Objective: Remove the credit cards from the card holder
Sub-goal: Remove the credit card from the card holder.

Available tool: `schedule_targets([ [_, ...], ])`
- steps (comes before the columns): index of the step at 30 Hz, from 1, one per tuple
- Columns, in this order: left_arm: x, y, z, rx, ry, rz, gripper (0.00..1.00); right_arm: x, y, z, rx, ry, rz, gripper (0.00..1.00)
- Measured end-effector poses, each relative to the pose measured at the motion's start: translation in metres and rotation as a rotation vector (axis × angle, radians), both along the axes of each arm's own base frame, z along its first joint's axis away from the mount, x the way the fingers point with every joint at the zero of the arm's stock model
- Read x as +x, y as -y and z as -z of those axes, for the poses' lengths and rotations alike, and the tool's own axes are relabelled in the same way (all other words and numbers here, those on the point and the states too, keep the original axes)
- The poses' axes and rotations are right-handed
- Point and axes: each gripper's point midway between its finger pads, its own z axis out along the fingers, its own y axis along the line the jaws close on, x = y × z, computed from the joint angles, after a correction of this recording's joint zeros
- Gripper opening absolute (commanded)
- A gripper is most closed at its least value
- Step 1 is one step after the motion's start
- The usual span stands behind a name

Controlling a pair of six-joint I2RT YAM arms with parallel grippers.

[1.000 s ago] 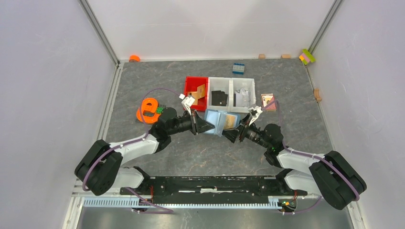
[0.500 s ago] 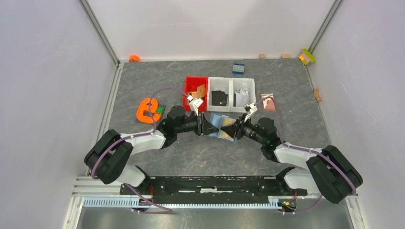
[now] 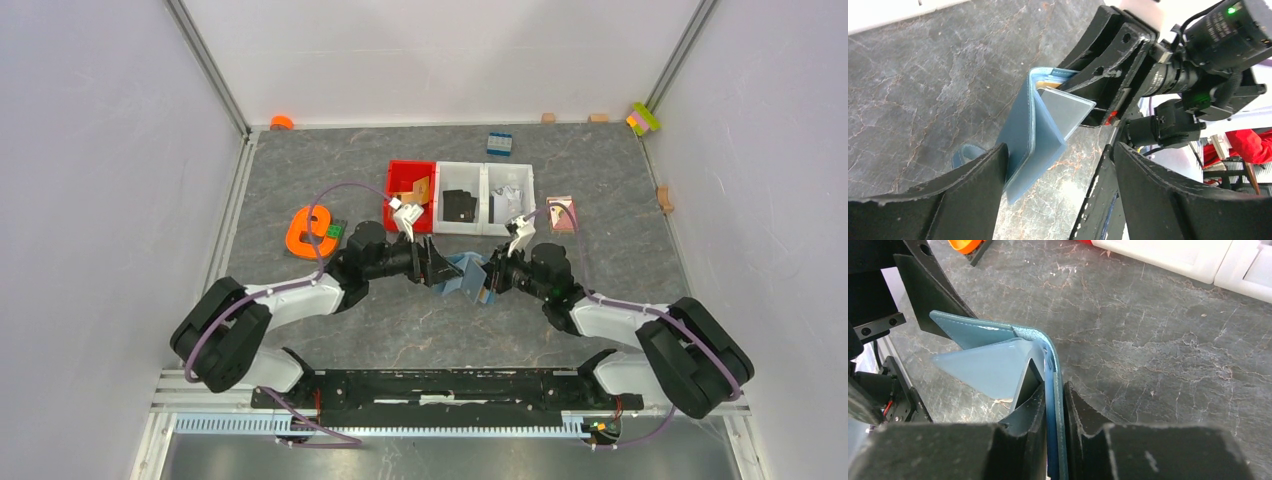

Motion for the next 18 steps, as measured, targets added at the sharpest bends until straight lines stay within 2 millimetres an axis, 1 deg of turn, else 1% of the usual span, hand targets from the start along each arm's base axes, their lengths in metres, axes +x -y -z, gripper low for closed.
schedule_targets([
  [3, 0.002, 0.002, 0.014, 0.029, -0.027, 0.003, 0.84, 0.000, -0.001, 0.008, -0.020, -0.030, -0.002, 0.13],
  [5, 0.005, 0.006, 0.024, 0.056, -0.045, 0.007, 0.84, 0.000, -0.001, 0.016, -0.038, -0.062, -0.004, 0.12],
  [8, 0.008, 0.013, 0.039, 0.098, -0.074, 0.019, 0.86, 0.002, -0.001, 0.027, -0.068, -0.113, -0.001, 0.15],
  [10, 0.013, 0.019, 0.045, 0.129, -0.067, 0.018, 0.87, 0.005, -0.003, 0.030, -0.080, -0.136, 0.003, 0.19],
  [13, 0.011, 0.028, 0.049, 0.174, -0.051, 0.033, 0.87, 0.010, -0.006, 0.032, -0.089, -0.160, 0.007, 0.21],
  [15, 0.006, 0.036, 0.053, 0.226, -0.027, 0.048, 0.88, 0.011, -0.007, 0.036, -0.095, -0.184, 0.010, 0.22],
  [18, 0.003, 0.038, 0.060, 0.301, 0.001, 0.040, 0.88, 0.009, -0.007, 0.042, -0.101, -0.217, 0.008, 0.23],
])
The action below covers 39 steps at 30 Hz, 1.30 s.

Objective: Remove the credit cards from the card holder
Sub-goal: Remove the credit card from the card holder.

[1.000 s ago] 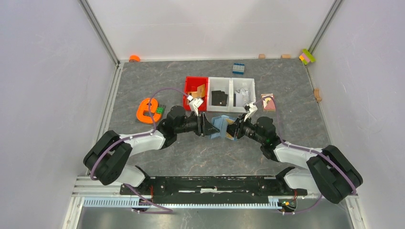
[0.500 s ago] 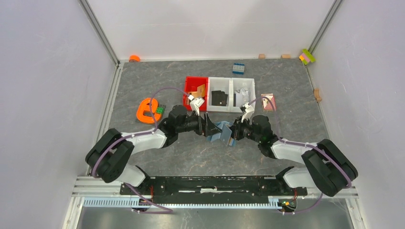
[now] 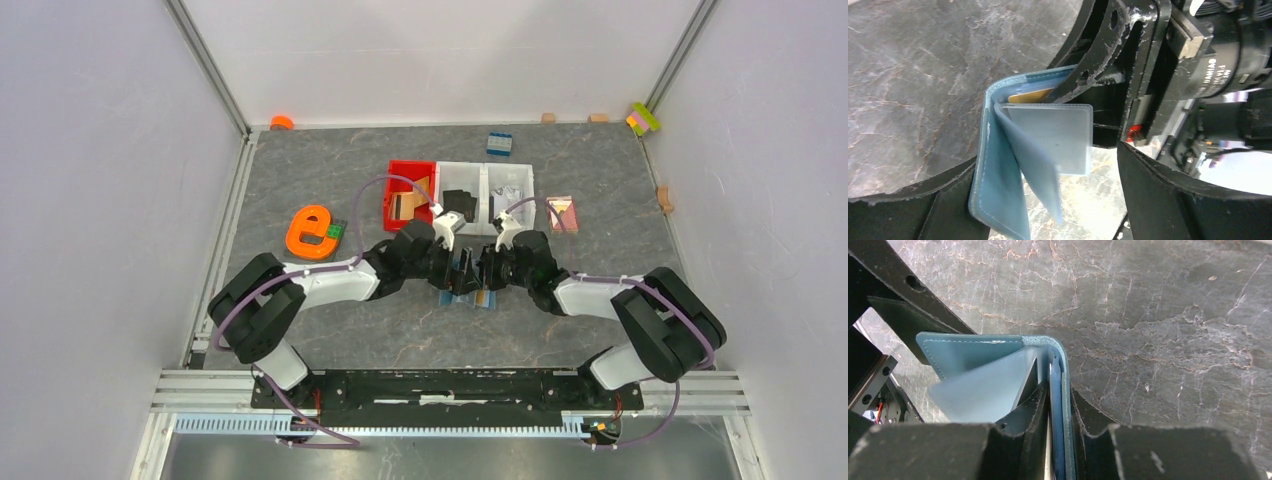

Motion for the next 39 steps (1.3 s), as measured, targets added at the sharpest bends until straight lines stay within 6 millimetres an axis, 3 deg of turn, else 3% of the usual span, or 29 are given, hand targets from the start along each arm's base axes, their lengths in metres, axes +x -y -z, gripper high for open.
schedule_targets([
  [11, 0.000, 0.003, 0.006, 0.230, 0.125, -0.037, 0.86, -0.004, 0.006, 0.011, -0.004, -0.075, 0.023, 0.20],
  [13, 0.001, 0.005, 0.006, 0.273, 0.143, -0.042, 0.80, -0.004, 0.007, 0.013, -0.007, -0.085, 0.029, 0.20],
  [18, 0.000, 0.012, 0.007, 0.334, 0.146, -0.034, 0.52, -0.002, 0.011, 0.018, -0.011, -0.105, 0.046, 0.18],
  [20, 0.005, 0.007, 0.013, 0.380, 0.160, -0.063, 0.44, -0.003, 0.009, 0.016, 0.002, -0.107, 0.042, 0.18],
  [27, 0.013, -0.005, 0.017, 0.396, 0.152, -0.104, 0.28, -0.003, 0.006, 0.013, 0.019, -0.105, 0.033, 0.17],
  [31, 0.023, -0.026, 0.029, 0.421, 0.114, -0.146, 0.29, -0.004, 0.005, 0.011, 0.024, -0.102, 0.027, 0.16],
  [39, 0.024, -0.047, 0.032, 0.302, -0.031, -0.156, 0.33, -0.004, 0.001, 0.008, 0.034, -0.095, 0.008, 0.16],
])
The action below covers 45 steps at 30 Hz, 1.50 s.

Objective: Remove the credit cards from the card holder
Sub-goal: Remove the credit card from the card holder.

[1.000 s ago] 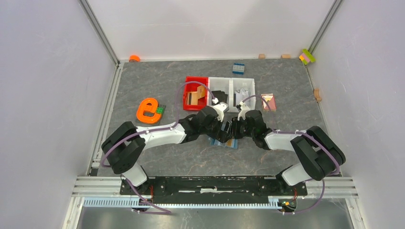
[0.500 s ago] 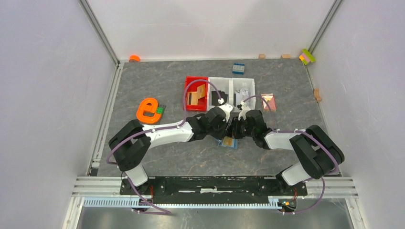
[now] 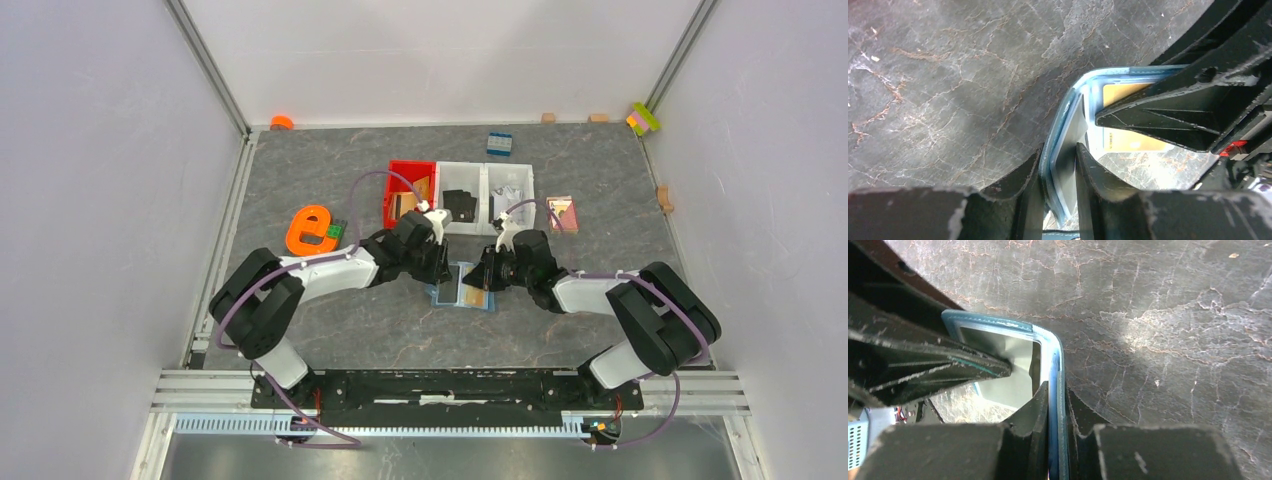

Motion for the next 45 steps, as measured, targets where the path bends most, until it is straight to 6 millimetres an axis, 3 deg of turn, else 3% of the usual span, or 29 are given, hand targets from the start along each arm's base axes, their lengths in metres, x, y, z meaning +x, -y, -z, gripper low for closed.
schedule_targets([
  [3, 0.001, -0.005, 0.002, -0.067, -0.064, -0.007, 0.37, 0.000, -0.002, -0.002, 0.002, 0.008, -0.012, 0.17],
  [8, -0.001, -0.006, -0.002, -0.143, -0.126, 0.008, 0.63, 0.000, -0.002, -0.001, -0.005, 0.015, -0.022, 0.19],
  [16, -0.007, -0.008, -0.008, -0.179, -0.128, 0.017, 0.68, 0.000, -0.002, -0.001, -0.013, 0.026, -0.034, 0.19],
  [19, -0.008, -0.010, -0.009, -0.185, -0.123, 0.008, 0.66, 0.000, -0.001, 0.000, -0.015, 0.024, -0.034, 0.19],
  [23, -0.011, -0.010, -0.004, -0.207, -0.133, -0.016, 0.49, 0.000, -0.002, 0.001, -0.017, 0.020, -0.037, 0.19],
  [30, -0.016, -0.017, 0.010, -0.223, -0.123, -0.026, 0.41, 0.000, -0.002, 0.001, -0.016, 0.020, -0.039, 0.19],
  [33, -0.016, -0.018, 0.004, -0.240, -0.101, -0.026, 0.36, 0.000, -0.002, 0.001, -0.015, 0.020, -0.040, 0.19],
  [39, -0.011, -0.016, -0.028, -0.303, -0.015, -0.021, 0.24, 0.000, -0.003, 0.000, -0.012, 0.023, -0.042, 0.21],
  [45, -0.009, -0.017, -0.024, -0.297, -0.021, -0.026, 0.30, 0.002, -0.003, -0.001, -0.017, 0.034, -0.046, 0.21],
])
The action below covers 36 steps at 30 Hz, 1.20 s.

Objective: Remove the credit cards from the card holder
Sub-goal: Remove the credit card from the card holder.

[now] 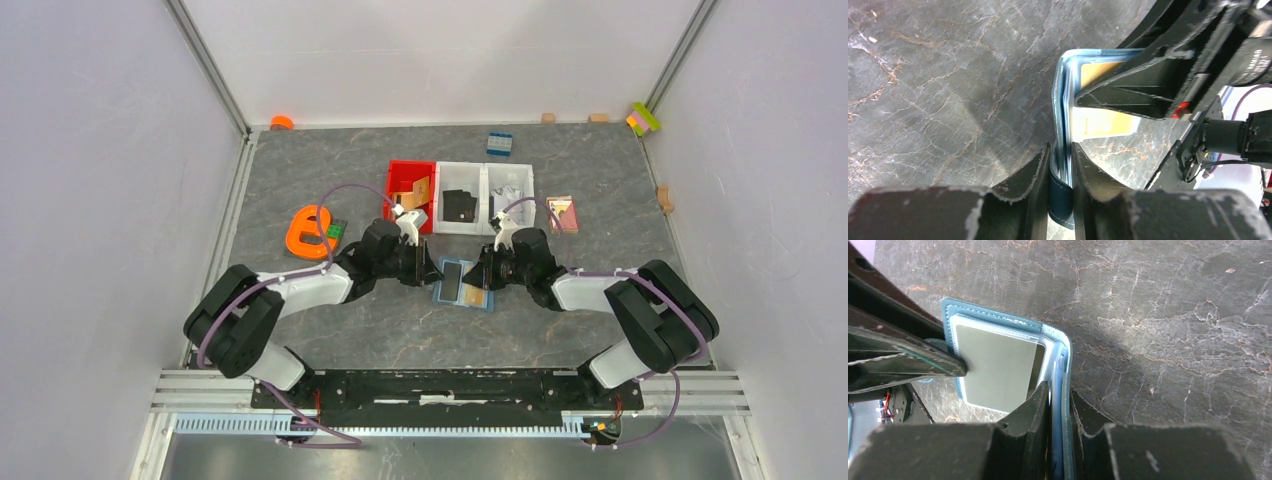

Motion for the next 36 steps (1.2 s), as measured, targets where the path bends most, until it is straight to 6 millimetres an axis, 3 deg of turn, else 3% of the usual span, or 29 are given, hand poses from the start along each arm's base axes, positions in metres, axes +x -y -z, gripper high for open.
schedule_targets([
  [5, -0.002, 0.000, 0.023, 0.031, -0.062, 0.013, 0.26, -0.001, 0.001, 0.001, -0.006, -0.003, -0.001, 0.21],
  [10, -0.002, 0.001, 0.027, 0.031, -0.080, 0.022, 0.04, -0.001, 0.001, 0.002, -0.007, -0.003, 0.000, 0.25],
  [17, 0.001, 0.001, 0.022, 0.011, -0.079, 0.024, 0.02, 0.004, 0.013, 0.006, -0.075, 0.013, 0.039, 0.60],
  [19, 0.004, -0.001, 0.021, 0.003, -0.083, 0.015, 0.02, 0.008, 0.020, 0.005, -0.112, 0.035, 0.070, 0.65],
  [23, 0.011, -0.004, 0.020, -0.012, -0.090, -0.009, 0.02, 0.021, 0.039, -0.011, -0.180, 0.120, 0.158, 0.64],
  [28, 0.012, -0.006, 0.027, -0.016, -0.122, -0.017, 0.05, 0.030, 0.046, -0.047, -0.148, 0.256, 0.204, 0.57],
  [32, 0.011, -0.005, 0.035, -0.018, -0.158, -0.020, 0.13, 0.021, 0.035, -0.056, -0.071, 0.303, 0.137, 0.51],
  [36, 0.011, -0.004, 0.037, -0.026, -0.173, -0.017, 0.10, 0.010, 0.013, -0.044, 0.001, 0.252, 0.019, 0.46],
])
